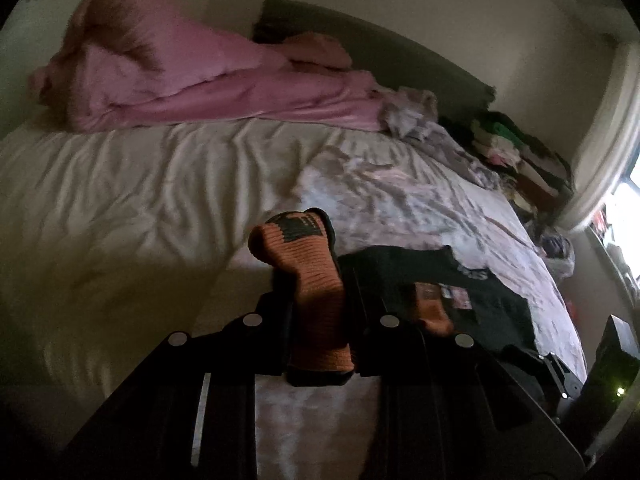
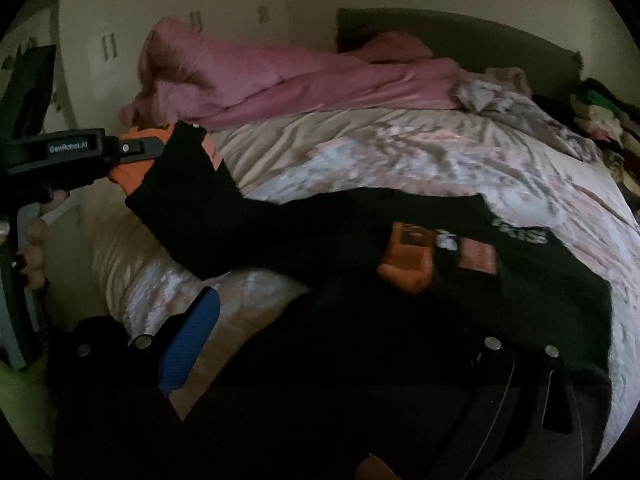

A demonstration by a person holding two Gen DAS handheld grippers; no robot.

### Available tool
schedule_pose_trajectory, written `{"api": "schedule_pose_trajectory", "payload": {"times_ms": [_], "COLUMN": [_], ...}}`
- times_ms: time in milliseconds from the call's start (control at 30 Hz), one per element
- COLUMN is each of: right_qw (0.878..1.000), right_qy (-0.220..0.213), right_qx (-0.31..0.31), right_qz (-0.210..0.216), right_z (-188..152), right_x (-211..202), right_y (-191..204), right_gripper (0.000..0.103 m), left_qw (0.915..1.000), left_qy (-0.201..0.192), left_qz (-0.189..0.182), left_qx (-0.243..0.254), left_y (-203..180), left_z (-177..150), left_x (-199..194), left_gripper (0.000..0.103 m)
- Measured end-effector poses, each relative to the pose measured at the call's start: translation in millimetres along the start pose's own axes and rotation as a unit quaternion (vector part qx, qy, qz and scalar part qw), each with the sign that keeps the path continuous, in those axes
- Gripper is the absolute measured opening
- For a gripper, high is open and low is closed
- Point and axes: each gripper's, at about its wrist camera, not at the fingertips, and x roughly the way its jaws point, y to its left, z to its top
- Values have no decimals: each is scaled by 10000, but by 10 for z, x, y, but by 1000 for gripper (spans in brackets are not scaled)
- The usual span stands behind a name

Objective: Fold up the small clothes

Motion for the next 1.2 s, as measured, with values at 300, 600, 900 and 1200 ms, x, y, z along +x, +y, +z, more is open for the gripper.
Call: {"api": "schedule_pose_trajectory", "payload": {"times_ms": [300, 600, 900, 1200], "right_qw": [9954, 9903, 9932, 9883], "right_qy": [-225, -214, 205, 798], "right_qx": [809, 1177, 1098, 1266], "right_qz": [-468, -704, -334, 299], "right_z": [-143, -322, -399, -300], "right_x": [-380, -492, -127, 589], "right_y": [-735, -1078, -909, -591], "right_gripper": [98, 98, 98, 97], "left_qw": [9968, 9897, 9909, 9947], "left_qy": [322, 717, 549, 426], "left_qz": [-546, -887, -457, 33], "left_qx": [492, 861, 1137, 936], "left_y": [-842, -1481, -1437, -1020], "left_z": [-1, -138, -148, -86], "left_x": [308, 756, 883, 1035], "left_gripper": [9, 5, 17, 36]}}
